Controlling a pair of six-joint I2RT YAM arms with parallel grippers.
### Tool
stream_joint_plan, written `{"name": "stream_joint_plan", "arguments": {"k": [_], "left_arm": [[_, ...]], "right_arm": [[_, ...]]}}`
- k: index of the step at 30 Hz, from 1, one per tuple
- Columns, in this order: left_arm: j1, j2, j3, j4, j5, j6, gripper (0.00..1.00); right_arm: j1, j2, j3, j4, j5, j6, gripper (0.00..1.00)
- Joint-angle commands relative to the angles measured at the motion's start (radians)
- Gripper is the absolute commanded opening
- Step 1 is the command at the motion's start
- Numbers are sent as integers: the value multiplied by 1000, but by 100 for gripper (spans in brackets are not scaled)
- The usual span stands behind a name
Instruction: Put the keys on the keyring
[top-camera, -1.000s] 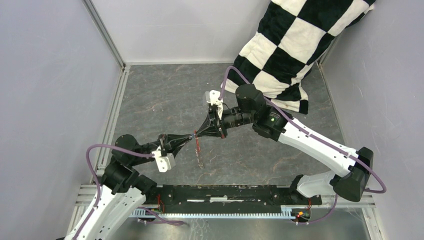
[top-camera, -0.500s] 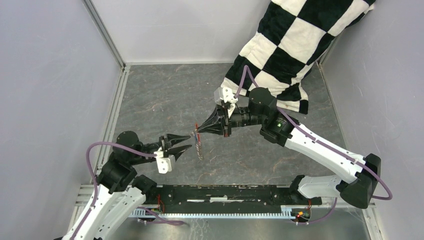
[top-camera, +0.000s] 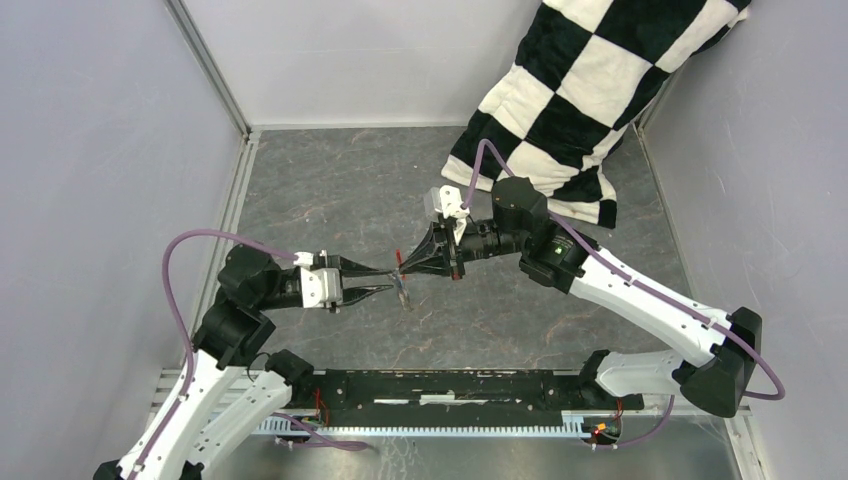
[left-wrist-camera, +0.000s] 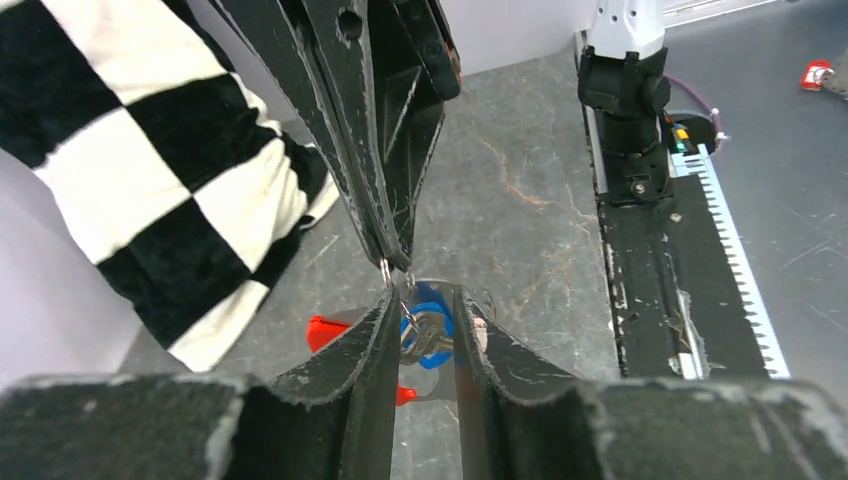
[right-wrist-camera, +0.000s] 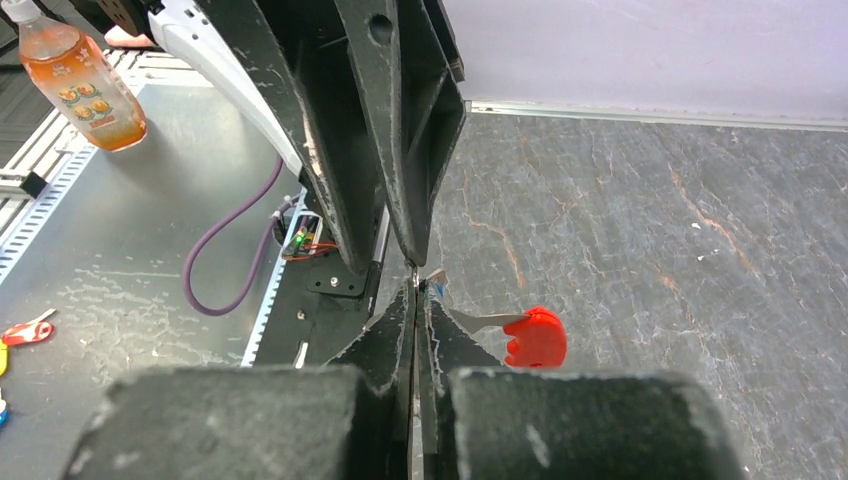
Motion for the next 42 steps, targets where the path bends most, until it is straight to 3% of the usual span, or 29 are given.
{"name": "stream_joint_plan", "arguments": {"k": [1, 13, 17, 27, 33, 42], "left_arm": [[2, -5, -34, 60, 18, -124, 30], [2, 22, -74, 128, -10, -205, 25], [2, 27, -71, 140, -28, -233, 37], [2, -11, -73, 143, -156, -191, 38], [2, 9, -71, 146, -153, -205, 42], [2, 75, -51, 87, 1, -219, 30]], "right_arm": [[-3, 4, 19, 29, -36, -21, 1], [-2, 6, 1, 69, -47, -7, 1], [-1, 8, -1, 67, -53, -7, 1], [2, 14, 3, 48, -52, -21, 1], [9, 16, 2, 56, -61, -16, 1], [15, 22, 2, 59, -61, -16, 1]]}}
